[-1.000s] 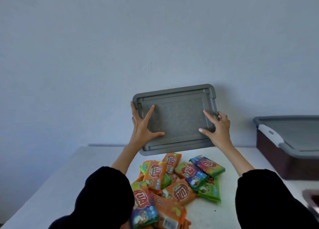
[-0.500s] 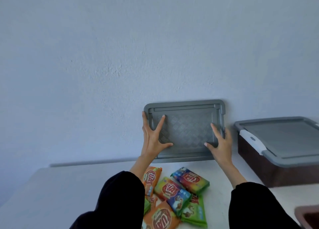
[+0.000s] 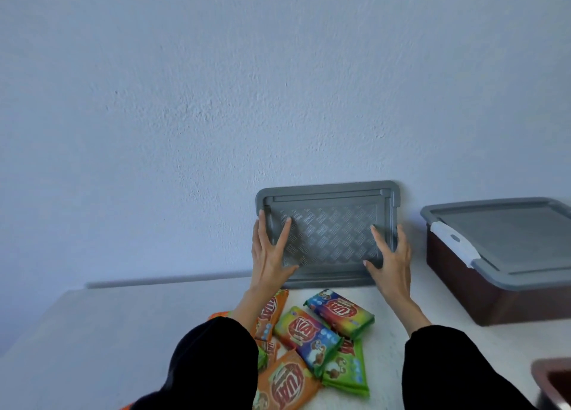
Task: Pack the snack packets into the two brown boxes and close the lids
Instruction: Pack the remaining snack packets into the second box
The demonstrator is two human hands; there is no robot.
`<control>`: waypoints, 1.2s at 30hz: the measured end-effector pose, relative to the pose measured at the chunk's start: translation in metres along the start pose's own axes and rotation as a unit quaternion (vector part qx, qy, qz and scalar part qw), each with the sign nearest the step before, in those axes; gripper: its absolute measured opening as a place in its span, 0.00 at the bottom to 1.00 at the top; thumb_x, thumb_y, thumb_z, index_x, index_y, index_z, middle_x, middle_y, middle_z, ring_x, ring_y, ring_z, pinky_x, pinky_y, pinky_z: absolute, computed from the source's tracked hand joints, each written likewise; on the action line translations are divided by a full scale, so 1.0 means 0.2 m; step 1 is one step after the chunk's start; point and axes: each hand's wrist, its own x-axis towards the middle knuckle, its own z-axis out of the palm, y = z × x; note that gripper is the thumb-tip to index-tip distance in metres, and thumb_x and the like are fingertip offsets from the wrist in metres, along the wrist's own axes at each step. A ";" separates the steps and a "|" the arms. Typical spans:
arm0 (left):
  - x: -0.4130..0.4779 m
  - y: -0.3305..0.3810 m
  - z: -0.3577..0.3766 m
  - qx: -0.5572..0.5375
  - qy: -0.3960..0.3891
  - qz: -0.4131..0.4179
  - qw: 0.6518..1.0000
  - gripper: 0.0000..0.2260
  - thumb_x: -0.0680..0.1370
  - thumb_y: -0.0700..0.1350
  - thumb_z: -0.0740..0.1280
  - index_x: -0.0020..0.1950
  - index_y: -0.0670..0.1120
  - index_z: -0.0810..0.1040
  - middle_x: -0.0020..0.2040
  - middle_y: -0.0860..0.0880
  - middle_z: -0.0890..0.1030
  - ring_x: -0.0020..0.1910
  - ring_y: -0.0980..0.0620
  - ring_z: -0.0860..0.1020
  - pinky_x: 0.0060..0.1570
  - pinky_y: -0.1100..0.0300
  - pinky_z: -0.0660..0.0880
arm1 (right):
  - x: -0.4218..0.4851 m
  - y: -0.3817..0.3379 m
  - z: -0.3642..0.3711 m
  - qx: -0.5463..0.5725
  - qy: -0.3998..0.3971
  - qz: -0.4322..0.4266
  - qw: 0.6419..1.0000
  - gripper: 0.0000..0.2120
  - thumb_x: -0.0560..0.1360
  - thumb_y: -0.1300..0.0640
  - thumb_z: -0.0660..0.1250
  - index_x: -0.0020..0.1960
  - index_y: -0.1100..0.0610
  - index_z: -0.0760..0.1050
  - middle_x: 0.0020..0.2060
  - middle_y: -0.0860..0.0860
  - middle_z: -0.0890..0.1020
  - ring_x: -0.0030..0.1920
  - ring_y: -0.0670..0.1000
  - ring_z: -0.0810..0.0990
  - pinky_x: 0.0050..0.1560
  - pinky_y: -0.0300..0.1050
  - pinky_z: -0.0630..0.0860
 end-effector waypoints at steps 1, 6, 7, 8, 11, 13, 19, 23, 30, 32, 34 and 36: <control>-0.01 0.00 -0.01 0.002 -0.002 -0.003 1.000 0.47 0.63 0.46 0.78 0.73 0.58 0.51 0.75 0.47 0.38 0.75 0.36 0.47 0.68 0.39 0.60 | -0.01 -0.01 -0.01 -0.001 0.001 -0.001 1.000 0.36 0.70 0.63 0.72 0.73 0.49 0.60 0.75 0.60 0.53 0.74 0.61 0.52 0.70 0.52 0.60; -0.03 -0.01 -0.07 0.002 -0.031 -0.008 0.999 0.41 0.69 0.49 0.74 0.75 0.55 0.54 0.75 0.46 0.39 0.75 0.39 0.45 0.68 0.41 0.60 | -0.06 -0.07 -0.05 0.028 0.003 0.003 1.000 0.33 0.71 0.63 0.70 0.72 0.48 0.62 0.75 0.57 0.55 0.74 0.59 0.53 0.66 0.53 0.66; -0.04 -0.01 -0.10 -0.002 -0.043 -0.006 0.999 0.39 0.70 0.49 0.73 0.75 0.53 0.56 0.75 0.43 0.40 0.75 0.40 0.46 0.68 0.41 0.60 | -0.07 -0.08 -0.07 0.036 0.002 -0.003 0.999 0.33 0.72 0.63 0.70 0.72 0.49 0.62 0.75 0.57 0.56 0.74 0.59 0.54 0.67 0.52 0.65; -0.04 0.00 -0.13 -0.003 -0.058 -0.006 0.998 0.37 0.71 0.50 0.72 0.75 0.51 0.58 0.75 0.41 0.42 0.75 0.39 0.47 0.68 0.40 0.61 | -0.08 -0.10 -0.08 0.041 0.000 -0.012 0.999 0.32 0.72 0.62 0.70 0.72 0.49 0.63 0.74 0.57 0.57 0.74 0.59 0.54 0.68 0.53 0.63; -0.06 0.04 -0.27 -0.009 -0.095 -0.015 0.995 0.32 0.73 0.50 0.70 0.74 0.51 0.60 0.76 0.40 0.44 0.74 0.39 0.49 0.68 0.42 0.63 | -0.12 -0.19 -0.11 0.055 -0.010 -0.041 0.998 0.31 0.72 0.61 0.70 0.72 0.48 0.64 0.74 0.56 0.59 0.74 0.59 0.56 0.69 0.54 0.61; -0.09 0.05 -0.37 -0.016 -0.101 -0.015 0.995 0.30 0.73 0.50 0.70 0.73 0.50 0.63 0.76 0.40 0.46 0.74 0.38 0.50 0.67 0.43 0.63 | -0.16 -0.25 -0.14 0.068 -0.022 -0.057 0.996 0.31 0.72 0.60 0.70 0.71 0.48 0.64 0.74 0.55 0.59 0.73 0.58 0.59 0.68 0.54 0.63; -0.30 0.07 -0.67 -0.025 -0.138 -0.072 0.988 0.23 0.75 0.47 0.68 0.69 0.48 0.68 0.74 0.41 0.53 0.73 0.40 0.54 0.67 0.48 0.63 | -0.36 -0.43 -0.19 0.108 -0.087 -0.101 0.985 0.31 0.72 0.58 0.70 0.72 0.47 0.64 0.73 0.55 0.61 0.71 0.56 0.62 0.68 0.51 0.63; -0.49 0.05 -0.82 -0.042 -0.167 -0.129 0.977 0.22 0.75 0.47 0.68 0.68 0.48 0.69 0.73 0.42 0.56 0.72 0.43 0.57 0.67 0.51 0.61 | -0.56 -0.53 -0.20 0.123 -0.137 -0.117 0.976 0.31 0.72 0.58 0.70 0.72 0.47 0.63 0.73 0.54 0.61 0.71 0.55 0.61 0.68 0.51 0.63; -0.82 0.05 -0.92 -0.023 -0.186 -0.219 0.958 0.25 0.75 0.52 0.68 0.69 0.49 0.68 0.70 0.43 0.63 0.70 0.43 0.62 0.68 0.48 0.63 | -0.88 -0.62 -0.19 0.133 -0.214 -0.145 0.957 0.29 0.72 0.56 0.70 0.71 0.48 0.64 0.72 0.55 0.64 0.72 0.55 0.61 0.71 0.51 0.59; -0.90 0.10 -0.92 -0.009 -0.196 -0.235 0.952 0.26 0.75 0.54 0.67 0.70 0.48 0.67 0.70 0.43 0.64 0.70 0.43 0.63 0.68 0.47 0.64 | -0.95 -0.63 -0.19 0.143 -0.243 -0.152 0.947 0.29 0.73 0.56 0.69 0.71 0.48 0.64 0.71 0.55 0.64 0.72 0.55 0.61 0.70 0.51 0.59; -0.96 0.15 -0.93 0.002 -0.205 -0.243 0.948 0.28 0.75 0.56 0.66 0.72 0.49 0.65 0.71 0.44 0.64 0.70 0.44 0.63 0.67 0.46 0.65 | -1.00 -0.63 -0.21 0.152 -0.261 -0.163 0.939 0.29 0.73 0.55 0.69 0.71 0.49 0.64 0.71 0.54 0.65 0.72 0.54 0.61 0.70 0.51 0.60; -1.00 0.20 -0.94 0.011 -0.195 -0.256 0.947 0.29 0.75 0.57 0.66 0.72 0.50 0.64 0.72 0.44 0.62 0.71 0.44 0.62 0.68 0.47 0.64 | -1.04 -0.62 -0.22 0.156 -0.272 -0.179 0.933 0.28 0.74 0.54 0.68 0.71 0.49 0.65 0.70 0.53 0.66 0.71 0.53 0.62 0.70 0.49 0.59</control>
